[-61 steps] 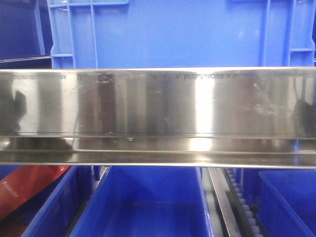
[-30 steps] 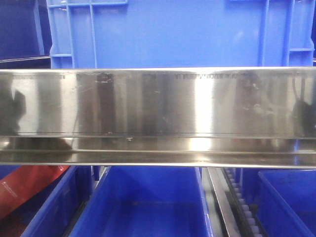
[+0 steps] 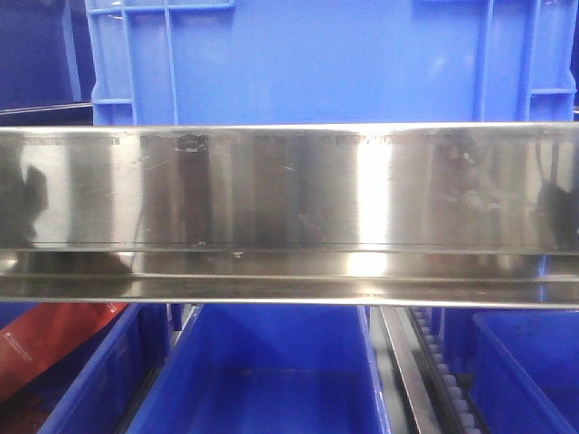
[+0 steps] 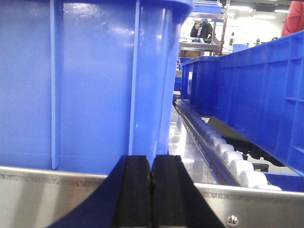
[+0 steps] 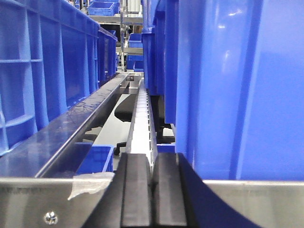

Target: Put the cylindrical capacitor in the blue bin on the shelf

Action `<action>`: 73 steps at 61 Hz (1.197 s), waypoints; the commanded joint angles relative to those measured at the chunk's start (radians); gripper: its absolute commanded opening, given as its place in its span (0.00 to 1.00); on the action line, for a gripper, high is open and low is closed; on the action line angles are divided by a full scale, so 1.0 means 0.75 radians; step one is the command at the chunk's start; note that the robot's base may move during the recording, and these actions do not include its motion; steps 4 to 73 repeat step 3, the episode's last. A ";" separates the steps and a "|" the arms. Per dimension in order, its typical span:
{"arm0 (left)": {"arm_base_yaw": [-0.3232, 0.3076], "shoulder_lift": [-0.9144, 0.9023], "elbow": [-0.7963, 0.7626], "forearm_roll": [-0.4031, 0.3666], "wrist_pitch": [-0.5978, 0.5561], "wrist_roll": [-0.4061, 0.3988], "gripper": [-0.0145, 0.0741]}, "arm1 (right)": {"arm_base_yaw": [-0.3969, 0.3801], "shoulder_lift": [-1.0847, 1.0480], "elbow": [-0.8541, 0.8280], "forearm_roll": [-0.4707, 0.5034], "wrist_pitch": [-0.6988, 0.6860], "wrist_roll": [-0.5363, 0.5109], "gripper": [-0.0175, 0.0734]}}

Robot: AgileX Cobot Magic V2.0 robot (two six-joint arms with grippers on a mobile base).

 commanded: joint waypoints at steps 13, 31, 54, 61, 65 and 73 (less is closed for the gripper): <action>0.004 -0.006 -0.002 -0.006 -0.026 0.003 0.04 | 0.000 -0.005 0.003 -0.009 -0.030 0.000 0.02; 0.004 -0.006 -0.002 -0.006 -0.026 0.003 0.04 | 0.000 -0.005 0.003 -0.009 -0.030 0.000 0.02; 0.004 -0.006 -0.002 -0.006 -0.026 0.003 0.04 | 0.000 -0.005 0.003 -0.009 -0.030 0.000 0.02; 0.004 -0.006 -0.002 -0.006 -0.026 0.003 0.04 | 0.000 -0.005 0.003 -0.009 -0.030 0.000 0.02; 0.004 -0.006 -0.002 -0.006 -0.026 0.003 0.04 | 0.000 -0.005 0.003 -0.009 -0.030 0.000 0.02; 0.004 -0.006 -0.002 -0.006 -0.026 0.003 0.04 | 0.000 -0.005 0.003 -0.009 -0.030 0.000 0.02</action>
